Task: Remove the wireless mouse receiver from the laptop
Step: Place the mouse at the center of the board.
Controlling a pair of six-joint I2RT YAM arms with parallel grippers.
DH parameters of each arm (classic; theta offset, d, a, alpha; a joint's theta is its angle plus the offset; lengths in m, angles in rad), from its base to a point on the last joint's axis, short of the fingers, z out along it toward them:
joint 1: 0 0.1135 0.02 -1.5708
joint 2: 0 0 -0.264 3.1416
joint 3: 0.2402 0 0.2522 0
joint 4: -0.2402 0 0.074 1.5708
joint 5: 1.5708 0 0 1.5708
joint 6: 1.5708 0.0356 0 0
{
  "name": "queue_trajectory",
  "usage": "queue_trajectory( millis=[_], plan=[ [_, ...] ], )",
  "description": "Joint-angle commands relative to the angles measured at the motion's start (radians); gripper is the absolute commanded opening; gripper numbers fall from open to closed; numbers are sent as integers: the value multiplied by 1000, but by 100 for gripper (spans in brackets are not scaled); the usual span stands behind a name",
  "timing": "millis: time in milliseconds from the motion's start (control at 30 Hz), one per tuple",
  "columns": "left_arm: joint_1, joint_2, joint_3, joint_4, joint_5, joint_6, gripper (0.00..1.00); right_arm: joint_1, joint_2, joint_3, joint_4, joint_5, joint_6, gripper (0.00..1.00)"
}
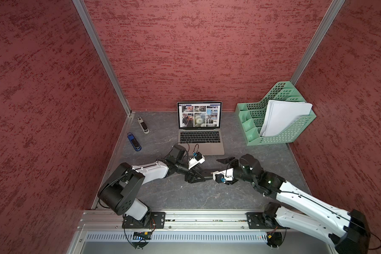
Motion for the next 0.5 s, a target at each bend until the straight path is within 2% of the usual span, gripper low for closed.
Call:
queue_trajectory(
  millis=[0, 233, 467],
  plan=[
    [14, 7, 39, -29, 59, 18, 61, 41, -5, 47, -86, -1, -79, 69],
    [43, 29, 92, -117, 92, 49, 61, 115, 31, 145, -294, -38, -59, 64],
    [44, 20, 93, -99, 107, 19, 61, 173, 110, 165, -301, 14, -50, 62]
  ],
)
